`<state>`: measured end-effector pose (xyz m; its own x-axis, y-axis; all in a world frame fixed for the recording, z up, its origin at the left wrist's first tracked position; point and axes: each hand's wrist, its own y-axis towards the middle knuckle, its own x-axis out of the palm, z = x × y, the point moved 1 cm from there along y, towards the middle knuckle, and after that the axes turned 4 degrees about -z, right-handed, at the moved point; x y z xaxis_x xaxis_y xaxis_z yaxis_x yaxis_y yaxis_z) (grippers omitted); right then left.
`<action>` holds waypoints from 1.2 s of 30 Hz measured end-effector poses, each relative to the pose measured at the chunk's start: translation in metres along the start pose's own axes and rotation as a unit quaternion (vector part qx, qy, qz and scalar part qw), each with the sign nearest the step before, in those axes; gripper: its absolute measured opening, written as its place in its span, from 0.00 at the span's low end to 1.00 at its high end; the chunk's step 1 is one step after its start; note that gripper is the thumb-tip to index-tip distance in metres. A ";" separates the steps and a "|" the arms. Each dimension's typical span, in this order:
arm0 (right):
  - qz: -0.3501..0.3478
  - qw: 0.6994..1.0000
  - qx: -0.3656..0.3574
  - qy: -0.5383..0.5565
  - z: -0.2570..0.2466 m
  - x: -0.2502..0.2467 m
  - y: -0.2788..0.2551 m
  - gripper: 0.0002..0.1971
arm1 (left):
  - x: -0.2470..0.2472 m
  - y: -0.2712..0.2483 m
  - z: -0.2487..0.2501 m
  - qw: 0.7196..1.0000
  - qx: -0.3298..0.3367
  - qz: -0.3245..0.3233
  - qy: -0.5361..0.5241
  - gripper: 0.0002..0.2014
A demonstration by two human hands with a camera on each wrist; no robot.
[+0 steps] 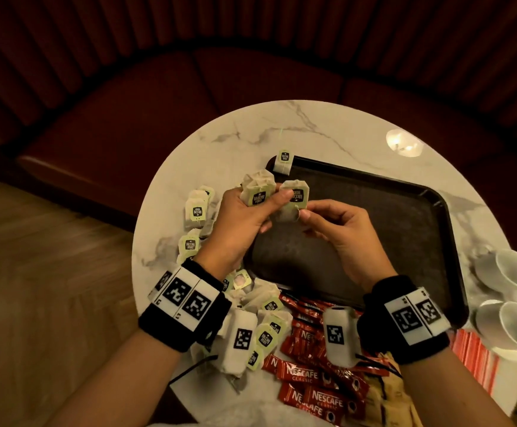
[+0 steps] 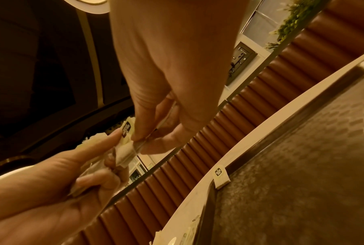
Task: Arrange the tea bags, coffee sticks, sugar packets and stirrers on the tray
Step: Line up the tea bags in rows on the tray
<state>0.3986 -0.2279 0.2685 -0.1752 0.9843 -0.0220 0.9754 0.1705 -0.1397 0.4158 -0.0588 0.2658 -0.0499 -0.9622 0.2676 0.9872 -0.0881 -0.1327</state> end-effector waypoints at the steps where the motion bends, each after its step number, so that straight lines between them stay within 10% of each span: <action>1: 0.002 1.000 0.003 0.001 0.001 -0.001 0.001 0.07 | 0.001 0.000 -0.001 1.000 -0.003 0.001 -0.001 0.12; 15: 0.156 0.979 0.124 0.048 0.074 -0.024 0.130 0.03 | -0.036 0.000 -0.026 0.971 -0.202 0.054 -0.114 0.08; 36: 0.143 0.973 0.109 -0.145 0.089 -0.028 0.174 0.06 | -0.042 0.016 -0.031 0.963 -0.191 0.038 -0.184 0.15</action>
<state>0.5616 -0.2300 0.1567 0.0376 0.9305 -0.3645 0.9438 -0.1529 -0.2929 0.4287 -0.0273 0.2228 0.1468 -0.8199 0.5533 0.8543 -0.1768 -0.4887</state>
